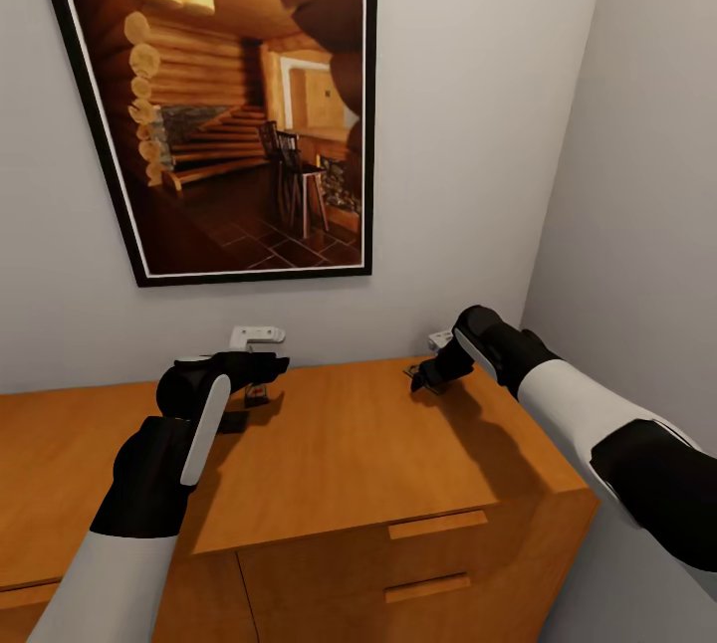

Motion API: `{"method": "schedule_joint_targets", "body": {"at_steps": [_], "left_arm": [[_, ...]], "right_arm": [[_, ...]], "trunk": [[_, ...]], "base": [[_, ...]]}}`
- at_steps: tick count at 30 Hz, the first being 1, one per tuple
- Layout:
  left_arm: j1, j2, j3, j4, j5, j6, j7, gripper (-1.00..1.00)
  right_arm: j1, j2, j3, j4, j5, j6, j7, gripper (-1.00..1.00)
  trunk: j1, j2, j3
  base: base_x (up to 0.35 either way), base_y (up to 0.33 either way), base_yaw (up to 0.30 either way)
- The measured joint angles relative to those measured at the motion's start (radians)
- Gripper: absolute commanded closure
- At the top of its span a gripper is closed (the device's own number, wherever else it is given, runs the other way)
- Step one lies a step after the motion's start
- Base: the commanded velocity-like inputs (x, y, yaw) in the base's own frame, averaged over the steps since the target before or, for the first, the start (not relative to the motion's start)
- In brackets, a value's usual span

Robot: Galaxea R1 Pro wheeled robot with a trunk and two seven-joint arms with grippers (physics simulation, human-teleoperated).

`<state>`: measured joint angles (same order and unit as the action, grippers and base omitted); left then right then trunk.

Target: Take the four mousetraps from the cabinet in the bathroom and place them on the bathroom floor. Make sure all four end up on the same floor surface, and ensure that at least two of them are either under or directly next to the same bathroom sink.

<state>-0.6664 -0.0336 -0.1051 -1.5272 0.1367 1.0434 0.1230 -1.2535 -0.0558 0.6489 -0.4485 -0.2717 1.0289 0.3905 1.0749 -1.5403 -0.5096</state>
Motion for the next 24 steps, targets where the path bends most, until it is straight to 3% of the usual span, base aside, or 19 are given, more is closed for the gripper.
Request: {"method": "schedule_joint_targets", "body": {"at_steps": [23, 24], "left_arm": [[0.000, 0.000, 0.001, 0.000, 0.000, 0.000, 0.000, -1.00], [0.000, 0.000, 0.002, 0.000, 0.000, 0.000, 0.000, -1.00]], "right_arm": [[0.000, -0.011, -0.002, 0.013, 0.000, -0.004, 0.000, -1.00], [0.000, -0.011, -0.002, 0.013, 0.000, -0.004, 0.000, 1.00]], "trunk": [[0.000, 0.000, 0.000], [0.000, 0.000, 0.000]], "base": [[0.000, 0.000, 0.000], [0.000, 0.000, 0.000]]}}
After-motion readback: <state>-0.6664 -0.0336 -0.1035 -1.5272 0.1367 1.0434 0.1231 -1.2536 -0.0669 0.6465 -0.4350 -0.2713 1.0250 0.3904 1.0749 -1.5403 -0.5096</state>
